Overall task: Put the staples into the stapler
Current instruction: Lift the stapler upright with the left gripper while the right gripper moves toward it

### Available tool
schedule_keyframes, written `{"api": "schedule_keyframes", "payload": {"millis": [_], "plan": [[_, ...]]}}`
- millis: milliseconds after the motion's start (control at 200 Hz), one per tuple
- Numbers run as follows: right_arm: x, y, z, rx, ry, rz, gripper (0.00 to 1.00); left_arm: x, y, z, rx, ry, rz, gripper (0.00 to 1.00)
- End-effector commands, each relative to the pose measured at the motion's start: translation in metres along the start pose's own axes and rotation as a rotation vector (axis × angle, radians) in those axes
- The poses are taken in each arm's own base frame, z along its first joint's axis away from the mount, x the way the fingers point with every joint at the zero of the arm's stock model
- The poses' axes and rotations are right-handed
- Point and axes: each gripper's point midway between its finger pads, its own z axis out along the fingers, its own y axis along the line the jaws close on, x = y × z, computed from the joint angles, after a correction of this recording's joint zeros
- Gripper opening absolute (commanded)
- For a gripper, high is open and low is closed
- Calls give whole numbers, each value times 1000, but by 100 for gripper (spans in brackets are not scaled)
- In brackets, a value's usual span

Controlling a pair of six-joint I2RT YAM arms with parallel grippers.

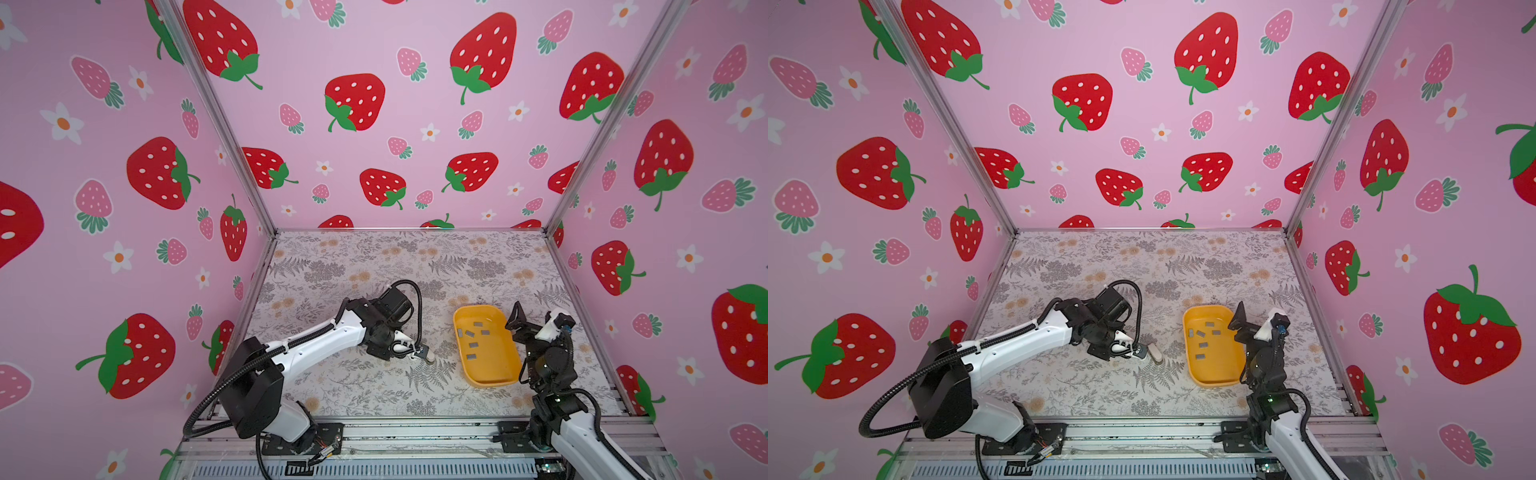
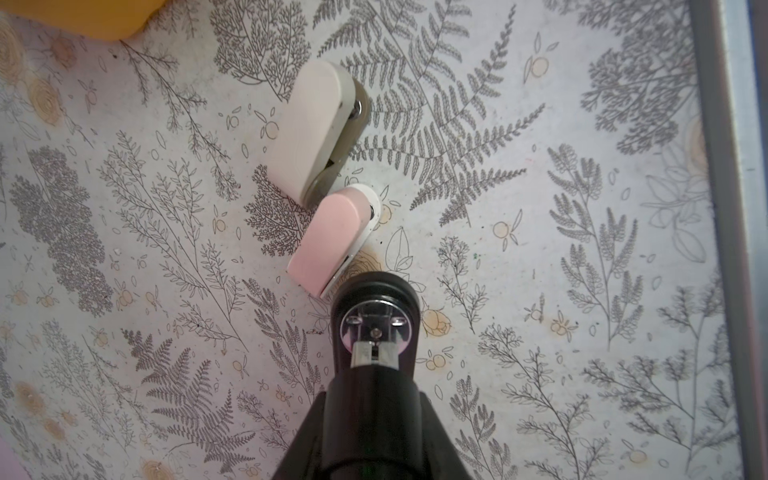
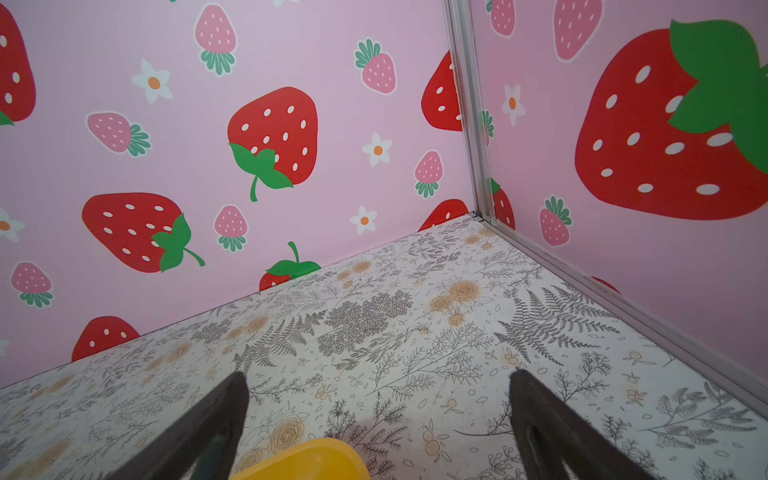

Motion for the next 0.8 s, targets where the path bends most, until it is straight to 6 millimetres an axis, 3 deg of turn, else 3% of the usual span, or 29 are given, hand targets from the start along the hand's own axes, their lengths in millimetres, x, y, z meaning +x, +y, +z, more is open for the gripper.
{"api": "schedule_keyframes", "payload": {"millis": [0, 70, 115, 195, 300, 380, 480, 550, 795], "plan": [[12, -7, -3, 19, 20, 3, 99, -9, 19, -24, -93, -41, -61, 0], [12, -7, -2, 23, 22, 3, 99, -12, 52, -40, -236, -50, -196, 0], [12, -7, -2, 22, 23, 2, 99, -27, 71, -62, -283, -127, -310, 0], [13, -9, -2, 36, 25, 5, 99, -63, 76, -86, -261, -327, -407, 0], [13, -10, -1, 46, 27, 7, 99, -78, 86, -76, -464, -377, -430, 0], [13, -8, 0, 37, 31, 2, 99, -85, 87, -75, -484, -419, -477, 0], [13, -5, 0, 19, 32, -1, 99, -80, 90, -82, -490, -408, -544, 0], [14, -4, 0, 12, 35, -2, 99, -64, 91, -87, -520, -341, -592, 0], [16, -2, 1, 4, 48, -5, 99, -27, 66, -78, -579, -351, -649, 0]]}}
